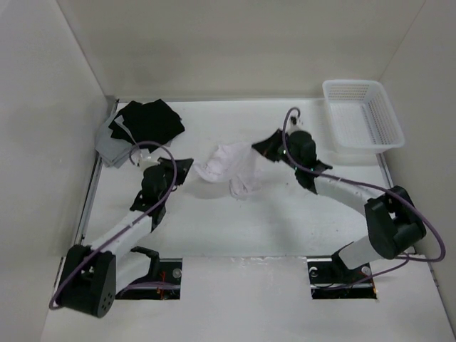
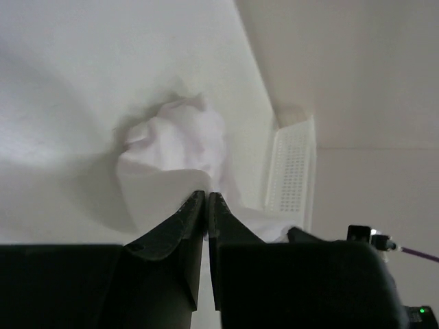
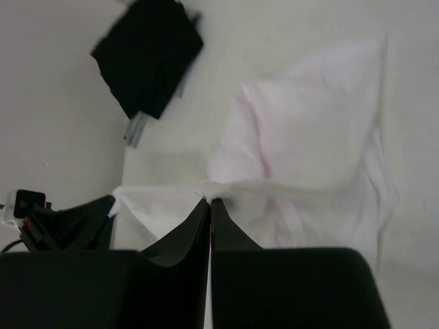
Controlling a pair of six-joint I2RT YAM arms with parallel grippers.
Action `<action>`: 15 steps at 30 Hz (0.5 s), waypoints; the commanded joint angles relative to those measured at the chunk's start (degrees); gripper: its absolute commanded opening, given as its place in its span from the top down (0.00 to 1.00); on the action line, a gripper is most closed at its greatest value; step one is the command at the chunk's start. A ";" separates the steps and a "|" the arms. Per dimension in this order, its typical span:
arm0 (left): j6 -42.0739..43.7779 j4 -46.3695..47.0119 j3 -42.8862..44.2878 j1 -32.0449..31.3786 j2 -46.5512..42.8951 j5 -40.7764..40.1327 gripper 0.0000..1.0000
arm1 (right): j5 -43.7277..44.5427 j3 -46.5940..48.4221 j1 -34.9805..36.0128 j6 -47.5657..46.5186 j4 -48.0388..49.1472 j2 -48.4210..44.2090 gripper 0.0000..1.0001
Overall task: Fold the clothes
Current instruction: Flatten the tank top out
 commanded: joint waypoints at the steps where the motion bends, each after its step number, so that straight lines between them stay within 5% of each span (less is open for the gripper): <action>1: -2.76 15.61 19.87 -2.62 9.85 -0.51 0.97 | 0.86 24.15 -5.21 -8.15 -9.44 -1.89 0.98; 4: -3.82 15.53 33.14 -1.48 13.28 -0.07 0.97 | -1.25 45.74 -7.94 -11.57 -19.44 0.21 0.98; 8: -2.86 17.10 39.94 0.63 9.70 0.02 0.97 | -1.87 58.88 -7.85 -17.02 -26.05 -0.39 0.98; 12: -2.06 19.13 30.66 1.69 1.88 -0.25 0.96 | -1.96 49.35 -6.97 -20.28 -23.96 -6.36 0.97; 15: -3.28 19.92 15.85 0.90 -4.61 0.01 0.96 | -1.35 31.03 -4.27 -19.84 -19.23 -13.28 0.97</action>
